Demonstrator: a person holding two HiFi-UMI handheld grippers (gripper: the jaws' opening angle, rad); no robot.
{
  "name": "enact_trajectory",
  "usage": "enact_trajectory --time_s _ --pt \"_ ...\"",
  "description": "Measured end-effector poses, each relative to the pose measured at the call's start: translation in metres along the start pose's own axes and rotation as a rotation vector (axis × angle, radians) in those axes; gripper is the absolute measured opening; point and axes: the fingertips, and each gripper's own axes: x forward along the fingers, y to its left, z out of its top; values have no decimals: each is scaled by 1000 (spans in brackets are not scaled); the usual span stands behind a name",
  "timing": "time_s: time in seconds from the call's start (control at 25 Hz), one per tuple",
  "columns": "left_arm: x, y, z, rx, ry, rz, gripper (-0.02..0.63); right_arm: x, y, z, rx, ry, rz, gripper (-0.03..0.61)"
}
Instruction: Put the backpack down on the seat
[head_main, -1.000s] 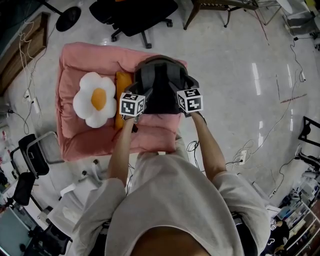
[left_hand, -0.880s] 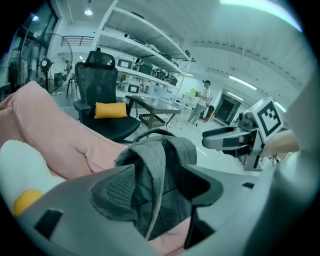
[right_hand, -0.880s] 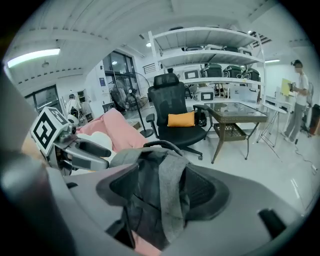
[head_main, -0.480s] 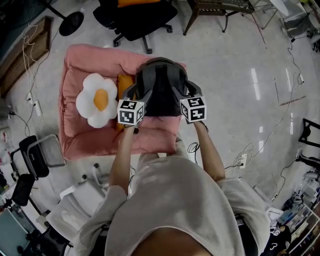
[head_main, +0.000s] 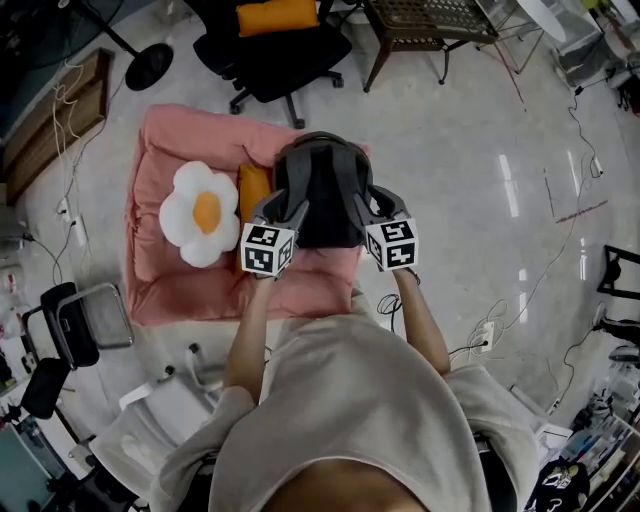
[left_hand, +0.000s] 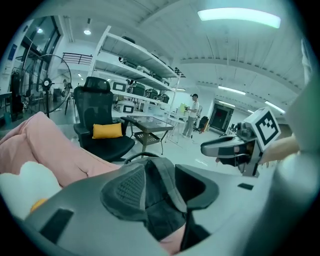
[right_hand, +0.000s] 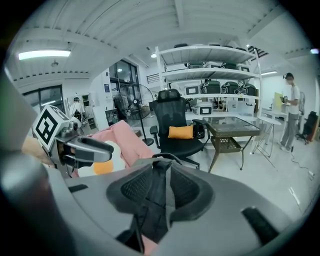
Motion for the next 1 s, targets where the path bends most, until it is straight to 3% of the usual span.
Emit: enact_trajectory --time_s 0.44,1.0 --pt "-31 -16 22 31 -57 -7 48 -38 5 19 -57 -46 -30 15" --pt "-61 -26 75 112 -147 13 23 -74 8 71 -84 -176 -13 -2"
